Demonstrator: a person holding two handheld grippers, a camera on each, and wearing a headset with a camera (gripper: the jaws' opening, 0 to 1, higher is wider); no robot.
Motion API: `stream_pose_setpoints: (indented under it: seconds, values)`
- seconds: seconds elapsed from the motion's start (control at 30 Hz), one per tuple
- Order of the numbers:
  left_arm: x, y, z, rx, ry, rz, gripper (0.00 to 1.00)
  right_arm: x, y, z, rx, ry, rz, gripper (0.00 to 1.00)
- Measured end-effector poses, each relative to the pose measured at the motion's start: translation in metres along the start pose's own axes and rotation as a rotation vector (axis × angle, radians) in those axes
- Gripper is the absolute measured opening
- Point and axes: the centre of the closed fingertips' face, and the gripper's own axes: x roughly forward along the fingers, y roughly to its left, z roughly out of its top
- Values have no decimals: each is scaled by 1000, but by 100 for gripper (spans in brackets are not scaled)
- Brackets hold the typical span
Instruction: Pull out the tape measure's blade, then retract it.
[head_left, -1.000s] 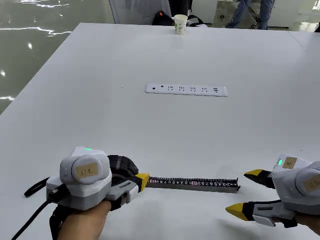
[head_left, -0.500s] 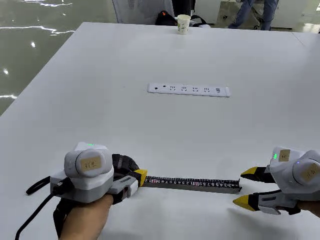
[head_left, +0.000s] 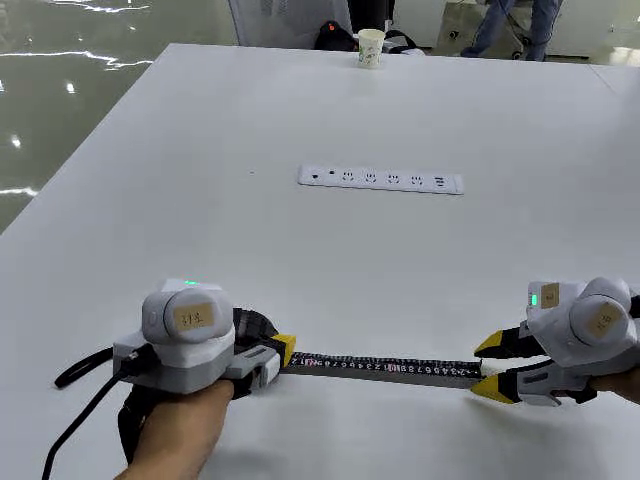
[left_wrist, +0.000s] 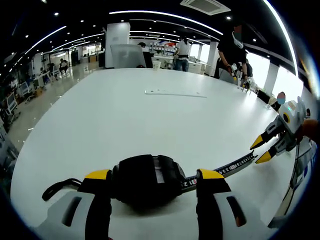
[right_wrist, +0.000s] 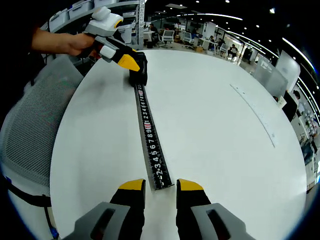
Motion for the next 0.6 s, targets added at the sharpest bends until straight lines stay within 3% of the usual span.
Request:
stream_pose_setpoints:
  seconds: [0.37, 0.6]
  values:
    - [6, 3, -5, -2, 26, 21, 65, 6, -1, -6, -43, 36, 35, 15]
    - [9, 5, -7, -18, 37, 30, 65, 7, 0, -6, -38, 30, 51, 13]
